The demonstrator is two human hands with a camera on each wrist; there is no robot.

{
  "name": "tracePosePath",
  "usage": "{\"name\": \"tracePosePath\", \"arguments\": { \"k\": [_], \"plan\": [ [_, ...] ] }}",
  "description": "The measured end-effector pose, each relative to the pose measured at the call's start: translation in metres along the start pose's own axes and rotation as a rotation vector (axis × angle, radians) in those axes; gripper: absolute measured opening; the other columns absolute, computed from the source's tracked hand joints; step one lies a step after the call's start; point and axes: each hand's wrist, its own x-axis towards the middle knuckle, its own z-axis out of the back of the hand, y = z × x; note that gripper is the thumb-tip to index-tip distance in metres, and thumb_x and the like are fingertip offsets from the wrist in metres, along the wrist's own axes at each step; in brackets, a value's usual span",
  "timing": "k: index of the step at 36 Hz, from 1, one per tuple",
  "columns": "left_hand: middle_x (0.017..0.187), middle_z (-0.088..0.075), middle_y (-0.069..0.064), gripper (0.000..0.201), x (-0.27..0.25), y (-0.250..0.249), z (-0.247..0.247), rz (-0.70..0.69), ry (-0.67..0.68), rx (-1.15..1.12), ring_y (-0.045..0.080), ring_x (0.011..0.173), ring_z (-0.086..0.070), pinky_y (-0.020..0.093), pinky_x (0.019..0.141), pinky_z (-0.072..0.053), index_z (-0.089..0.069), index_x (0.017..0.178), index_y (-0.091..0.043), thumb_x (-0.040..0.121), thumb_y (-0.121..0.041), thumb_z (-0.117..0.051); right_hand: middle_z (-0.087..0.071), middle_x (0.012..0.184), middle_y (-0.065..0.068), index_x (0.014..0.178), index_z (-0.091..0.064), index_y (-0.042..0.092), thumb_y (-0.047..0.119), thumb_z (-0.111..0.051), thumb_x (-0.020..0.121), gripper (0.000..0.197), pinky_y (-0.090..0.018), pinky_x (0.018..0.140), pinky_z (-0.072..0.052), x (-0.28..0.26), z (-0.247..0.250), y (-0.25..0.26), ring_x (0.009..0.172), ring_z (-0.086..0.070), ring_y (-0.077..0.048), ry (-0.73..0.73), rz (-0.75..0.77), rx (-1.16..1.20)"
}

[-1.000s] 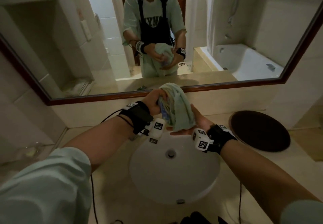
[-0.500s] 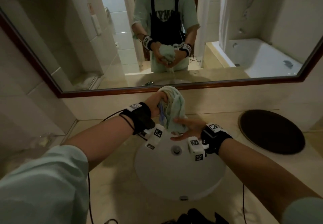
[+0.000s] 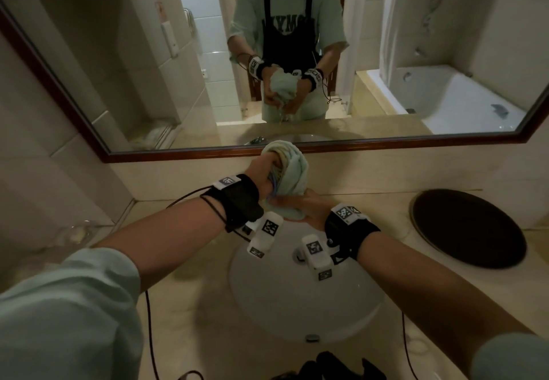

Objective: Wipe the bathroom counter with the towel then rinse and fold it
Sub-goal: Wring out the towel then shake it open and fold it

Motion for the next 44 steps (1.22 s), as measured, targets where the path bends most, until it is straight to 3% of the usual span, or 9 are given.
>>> {"name": "tracePosePath", "arguments": {
  "k": [4, 11, 15, 18, 25, 29, 36, 39, 44],
  "plan": [
    [0.132, -0.053, 0.023, 0.045, -0.001, -0.006, 0.001, 0.043, 0.082, 0.008, 0.038, 0.119, -0.053, 0.050, 0.101, -0.044, -0.050, 0.132, -0.002, 0.088, -0.006, -0.042, -0.070, 0.107, -0.012, 0.111, -0.067, 0.014, 0.021, -0.080, 0.067, 0.046, -0.042, 0.087, -0.050, 0.000, -0.003, -0.002, 0.098, -0.064, -0.029, 0.030, 0.036, 0.169],
    [0.104, -0.058, 0.017, 0.023, -0.007, -0.021, 0.006, -0.013, 0.362, 0.139, 0.029, 0.095, -0.058, 0.039, 0.091, -0.049, -0.056, 0.100, 0.000, 0.080, 0.002, -0.045, -0.062, 0.119, -0.022, 0.123, -0.059, 0.003, 0.009, -0.073, 0.077, 0.048, -0.053, 0.095, -0.047, -0.005, 0.002, -0.002, 0.105, -0.059, -0.036, 0.088, 0.054, 0.258],
    [0.127, -0.051, 0.016, 0.055, 0.002, -0.027, 0.021, -0.017, 0.320, 0.283, 0.030, 0.108, -0.057, 0.041, 0.086, -0.054, -0.044, 0.127, -0.007, 0.074, -0.006, -0.058, -0.061, 0.122, -0.019, 0.131, -0.054, 0.005, 0.022, -0.081, 0.058, 0.080, -0.051, 0.093, -0.051, -0.009, 0.010, 0.002, 0.108, -0.060, -0.034, 0.066, -0.008, 0.237],
    [0.126, -0.052, 0.017, 0.080, 0.000, -0.024, 0.029, -0.024, 0.352, 0.567, 0.029, 0.099, -0.059, 0.040, 0.080, -0.053, -0.029, 0.135, -0.026, 0.066, -0.014, -0.067, -0.063, 0.121, -0.015, 0.130, -0.054, 0.009, 0.016, -0.079, 0.065, 0.069, -0.050, 0.091, -0.052, -0.013, 0.017, 0.002, 0.106, -0.062, -0.031, 0.089, -0.056, 0.263],
    [0.151, -0.005, 0.013, 0.111, 0.005, 0.010, 0.048, -0.633, 0.332, 1.500, 0.026, 0.134, -0.027, 0.023, 0.107, -0.027, 0.000, 0.149, -0.007, 0.072, -0.008, -0.079, -0.062, 0.116, -0.016, 0.116, -0.059, 0.007, 0.005, -0.061, 0.089, 0.027, -0.054, 0.102, -0.043, -0.024, 0.028, -0.003, 0.098, -0.059, -0.026, 0.029, -0.195, 0.321],
    [0.152, -0.007, 0.016, 0.123, 0.021, 0.034, 0.057, -0.849, 0.388, 1.500, 0.032, 0.135, -0.027, 0.043, 0.105, -0.040, -0.004, 0.149, -0.005, 0.060, -0.021, -0.088, -0.067, 0.110, -0.015, 0.109, -0.063, 0.008, 0.003, -0.055, 0.091, 0.020, -0.051, 0.092, -0.050, -0.030, 0.032, -0.010, 0.101, -0.060, -0.030, 0.000, -0.252, 0.369],
    [0.156, 0.001, 0.005, 0.131, 0.040, 0.064, 0.070, -1.007, 0.465, 1.503, 0.030, 0.137, -0.029, 0.037, 0.102, -0.044, -0.005, 0.149, -0.022, 0.052, -0.036, -0.092, -0.070, 0.102, -0.022, 0.111, -0.061, -0.001, 0.006, -0.069, 0.076, 0.036, -0.048, 0.087, -0.054, -0.038, 0.040, -0.022, 0.093, -0.066, -0.034, -0.096, -0.397, 0.314],
    [0.158, 0.004, 0.005, 0.129, 0.046, 0.074, 0.072, -1.028, 0.487, 1.422, 0.027, 0.141, -0.024, 0.034, 0.104, -0.040, -0.003, 0.149, -0.026, 0.055, -0.031, -0.091, -0.066, 0.116, -0.023, 0.121, -0.060, 0.001, 0.016, -0.078, 0.072, 0.055, -0.051, 0.104, -0.043, -0.042, 0.046, -0.031, 0.111, -0.061, -0.037, -0.100, -0.432, 0.224],
    [0.158, 0.000, 0.002, 0.117, 0.050, 0.093, 0.059, -1.042, 0.528, 1.323, 0.024, 0.135, -0.035, 0.029, 0.096, -0.044, -0.006, 0.149, -0.028, 0.064, -0.037, -0.086, -0.068, 0.084, -0.015, 0.100, -0.063, 0.001, 0.021, -0.071, 0.078, 0.031, -0.036, 0.081, -0.054, -0.047, 0.048, -0.041, 0.072, -0.065, -0.024, -0.020, -0.417, 0.145]
  ]
}}
